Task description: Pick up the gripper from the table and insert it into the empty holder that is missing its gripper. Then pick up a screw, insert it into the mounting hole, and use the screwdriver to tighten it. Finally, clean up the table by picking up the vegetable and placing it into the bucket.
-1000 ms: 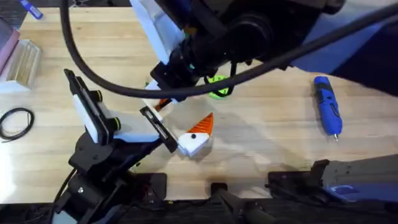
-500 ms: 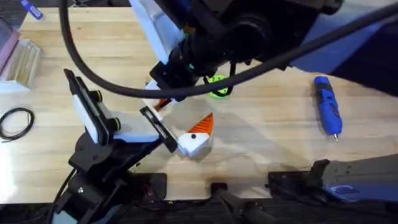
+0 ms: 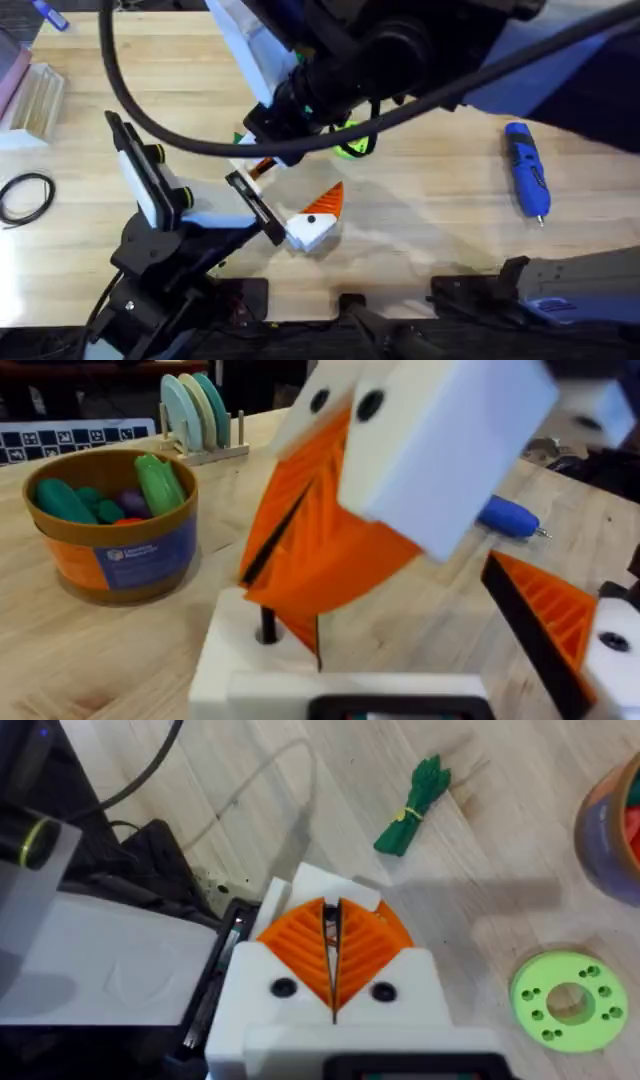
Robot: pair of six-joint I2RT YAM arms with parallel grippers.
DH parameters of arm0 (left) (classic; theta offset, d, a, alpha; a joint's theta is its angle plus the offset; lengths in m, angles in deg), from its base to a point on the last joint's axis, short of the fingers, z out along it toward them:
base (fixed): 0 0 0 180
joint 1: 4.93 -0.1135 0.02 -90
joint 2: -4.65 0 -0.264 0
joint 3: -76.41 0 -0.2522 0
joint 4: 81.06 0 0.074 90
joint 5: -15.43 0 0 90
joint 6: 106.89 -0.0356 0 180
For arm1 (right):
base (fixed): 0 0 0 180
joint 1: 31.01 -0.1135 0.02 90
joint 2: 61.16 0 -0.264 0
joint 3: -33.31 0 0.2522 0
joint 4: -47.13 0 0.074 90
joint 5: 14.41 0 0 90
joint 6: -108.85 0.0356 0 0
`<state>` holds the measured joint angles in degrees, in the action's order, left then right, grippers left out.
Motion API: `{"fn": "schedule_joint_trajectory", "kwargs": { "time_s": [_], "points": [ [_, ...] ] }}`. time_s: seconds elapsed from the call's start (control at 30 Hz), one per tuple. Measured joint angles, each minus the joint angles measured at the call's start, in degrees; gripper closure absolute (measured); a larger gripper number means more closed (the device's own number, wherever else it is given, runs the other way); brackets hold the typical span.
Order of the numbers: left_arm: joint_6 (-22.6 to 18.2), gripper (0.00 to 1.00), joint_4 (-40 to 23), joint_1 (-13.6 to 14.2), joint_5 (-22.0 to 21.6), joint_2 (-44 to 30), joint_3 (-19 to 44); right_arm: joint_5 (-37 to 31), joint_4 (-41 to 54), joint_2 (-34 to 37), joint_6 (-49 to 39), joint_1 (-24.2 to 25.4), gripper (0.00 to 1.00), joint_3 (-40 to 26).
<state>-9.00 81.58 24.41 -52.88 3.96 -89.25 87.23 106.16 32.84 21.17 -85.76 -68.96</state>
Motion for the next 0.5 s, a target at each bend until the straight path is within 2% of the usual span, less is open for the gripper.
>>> {"fn": "schedule_joint_trajectory", "kwargs": {
  "time_s": [0.43,0.5],
  "points": [
    [-0.1,0.002,0.1,0.0,0.2,0.0,0.0,0.0,1.1,0.5,0.0,-0.6,0.982,-0.1],
    [-0.2,0.003,0.1,0.0,0.2,0.0,0.0,0.0,1.4,0.5,0.2,-0.6,0.729,-0.1]
  ]
}}
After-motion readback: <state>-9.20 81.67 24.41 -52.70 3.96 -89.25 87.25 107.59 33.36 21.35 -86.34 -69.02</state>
